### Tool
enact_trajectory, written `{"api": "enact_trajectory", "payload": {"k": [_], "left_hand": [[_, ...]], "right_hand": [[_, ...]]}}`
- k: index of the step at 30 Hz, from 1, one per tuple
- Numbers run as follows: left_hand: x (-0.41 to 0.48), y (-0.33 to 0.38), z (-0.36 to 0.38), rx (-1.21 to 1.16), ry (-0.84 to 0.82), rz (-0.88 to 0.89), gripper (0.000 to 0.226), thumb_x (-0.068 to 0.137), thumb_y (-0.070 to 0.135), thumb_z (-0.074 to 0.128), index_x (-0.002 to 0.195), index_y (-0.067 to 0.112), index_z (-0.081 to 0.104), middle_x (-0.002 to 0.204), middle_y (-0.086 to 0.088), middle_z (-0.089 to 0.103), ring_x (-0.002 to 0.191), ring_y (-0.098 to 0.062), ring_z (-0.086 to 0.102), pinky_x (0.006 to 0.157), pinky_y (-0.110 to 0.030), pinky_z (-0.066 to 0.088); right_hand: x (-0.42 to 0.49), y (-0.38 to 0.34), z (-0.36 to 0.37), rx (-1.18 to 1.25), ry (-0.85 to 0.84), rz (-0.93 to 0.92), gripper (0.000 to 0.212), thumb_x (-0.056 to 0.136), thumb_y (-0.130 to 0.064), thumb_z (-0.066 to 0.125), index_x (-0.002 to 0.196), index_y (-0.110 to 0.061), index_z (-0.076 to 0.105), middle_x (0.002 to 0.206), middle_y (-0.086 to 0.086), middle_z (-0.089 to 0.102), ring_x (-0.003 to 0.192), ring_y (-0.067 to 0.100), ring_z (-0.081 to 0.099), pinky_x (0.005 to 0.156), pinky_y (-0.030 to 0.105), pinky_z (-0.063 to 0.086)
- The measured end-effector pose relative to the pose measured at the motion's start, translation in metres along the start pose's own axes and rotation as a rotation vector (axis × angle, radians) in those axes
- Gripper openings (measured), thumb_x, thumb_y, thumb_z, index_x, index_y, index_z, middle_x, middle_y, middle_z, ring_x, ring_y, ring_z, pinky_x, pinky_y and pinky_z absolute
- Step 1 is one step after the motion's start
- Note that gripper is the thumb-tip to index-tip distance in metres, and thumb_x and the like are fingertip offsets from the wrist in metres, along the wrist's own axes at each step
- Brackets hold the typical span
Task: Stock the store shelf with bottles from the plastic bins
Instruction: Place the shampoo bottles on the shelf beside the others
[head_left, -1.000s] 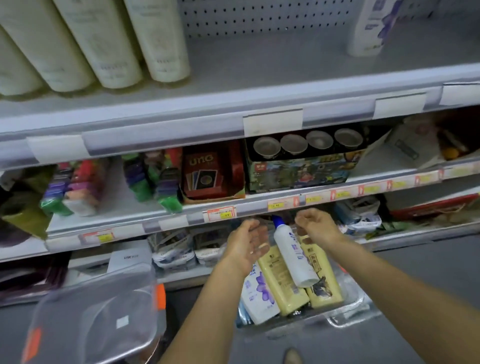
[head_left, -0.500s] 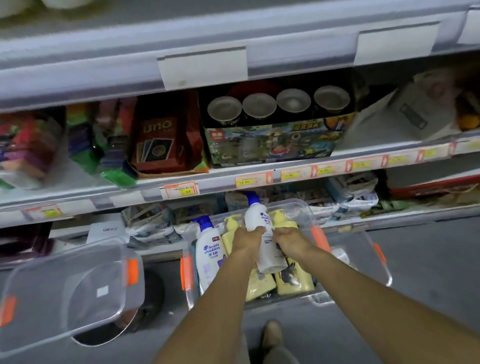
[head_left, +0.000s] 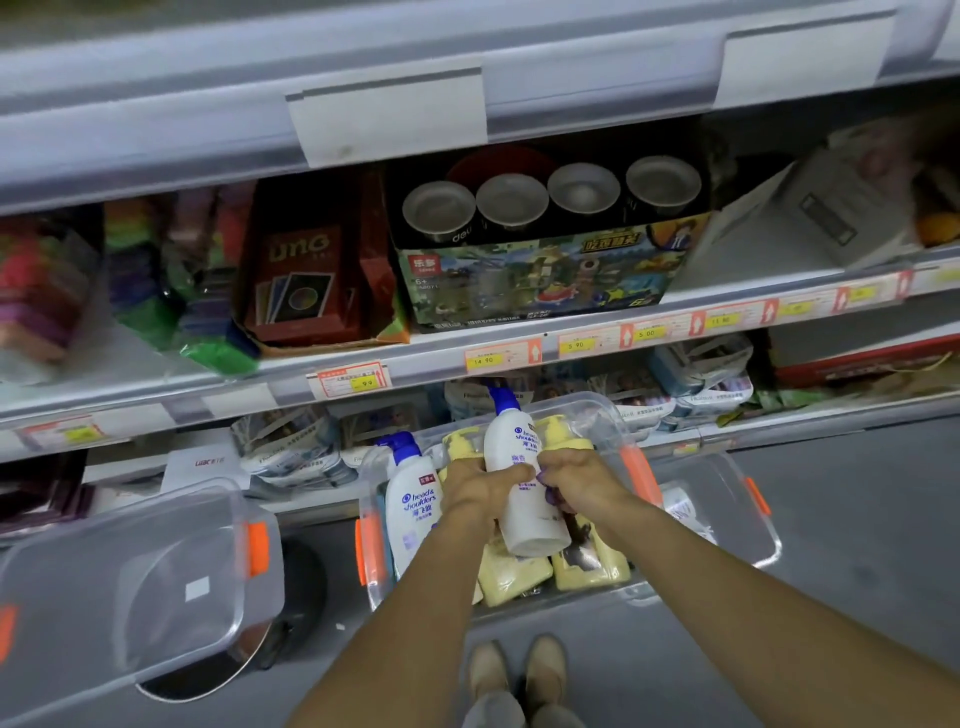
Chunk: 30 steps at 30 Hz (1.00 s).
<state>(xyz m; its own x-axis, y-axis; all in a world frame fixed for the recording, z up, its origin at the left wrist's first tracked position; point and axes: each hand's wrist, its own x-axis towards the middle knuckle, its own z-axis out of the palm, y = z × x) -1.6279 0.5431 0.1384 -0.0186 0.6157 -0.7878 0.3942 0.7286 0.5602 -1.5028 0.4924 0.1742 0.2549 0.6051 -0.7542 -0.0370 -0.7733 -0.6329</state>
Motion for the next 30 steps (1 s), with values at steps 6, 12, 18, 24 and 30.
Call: {"api": "enact_trajectory", "payload": {"k": [6,12,18,24,30], "left_hand": [[-0.023,-0.001,-0.029,-0.256,-0.276,-0.123,0.049,0.071,0.019,0.089,0.110,0.001,0.067,0.097,-0.018,0.076,0.091,-0.035,0.074,0.087,-0.058,0.057],[-0.067,0.033,-0.039,-0.190,-0.435,-0.009,0.041,0.079,0.022,0.083,0.114,0.006,0.067,0.094,-0.012,0.077,0.080,-0.024,0.076,0.064,-0.037,0.061],[-0.117,0.076,-0.042,-0.037,-0.540,0.162,0.045,0.078,0.023,0.084,0.116,0.005,0.067,0.099,-0.012,0.077,0.087,-0.024,0.075,0.070,-0.038,0.061],[-0.171,0.115,-0.032,0.089,-0.603,0.373,0.040,0.080,0.024,0.082,0.113,0.006,0.070,0.105,-0.015,0.076,0.095,-0.027,0.074,0.078,-0.042,0.061],[-0.226,0.165,-0.017,0.128,-0.632,0.610,0.027,0.084,0.019,0.078,0.106,0.007,0.071,0.099,-0.013,0.076,0.069,-0.015,0.072,0.058,-0.026,0.058]], "right_hand": [[-0.015,-0.007,-0.004,0.033,-0.028,0.075,0.022,0.095,-0.025,0.065,0.080,-0.009,0.065,0.067,0.004,0.063,0.069,0.020,0.056,0.076,0.030,0.053],[-0.050,-0.021,-0.028,0.177,-0.131,0.072,0.044,0.085,-0.045,0.071,0.111,-0.010,0.068,0.096,0.012,0.077,0.093,0.029,0.073,0.084,0.042,0.058],[-0.106,-0.046,-0.061,0.192,-0.159,-0.037,0.046,0.085,-0.042,0.068,0.117,-0.009,0.063,0.098,0.011,0.076,0.082,0.022,0.073,0.070,0.032,0.056],[-0.169,-0.072,-0.106,0.128,-0.168,-0.204,0.056,0.071,-0.038,0.082,0.115,-0.008,0.064,0.100,0.012,0.075,0.082,0.023,0.073,0.069,0.034,0.057],[-0.206,-0.097,-0.149,0.163,-0.102,-0.437,0.091,0.040,-0.048,0.091,0.117,-0.006,0.066,0.109,0.020,0.073,0.089,0.027,0.071,0.073,0.037,0.059]]}}
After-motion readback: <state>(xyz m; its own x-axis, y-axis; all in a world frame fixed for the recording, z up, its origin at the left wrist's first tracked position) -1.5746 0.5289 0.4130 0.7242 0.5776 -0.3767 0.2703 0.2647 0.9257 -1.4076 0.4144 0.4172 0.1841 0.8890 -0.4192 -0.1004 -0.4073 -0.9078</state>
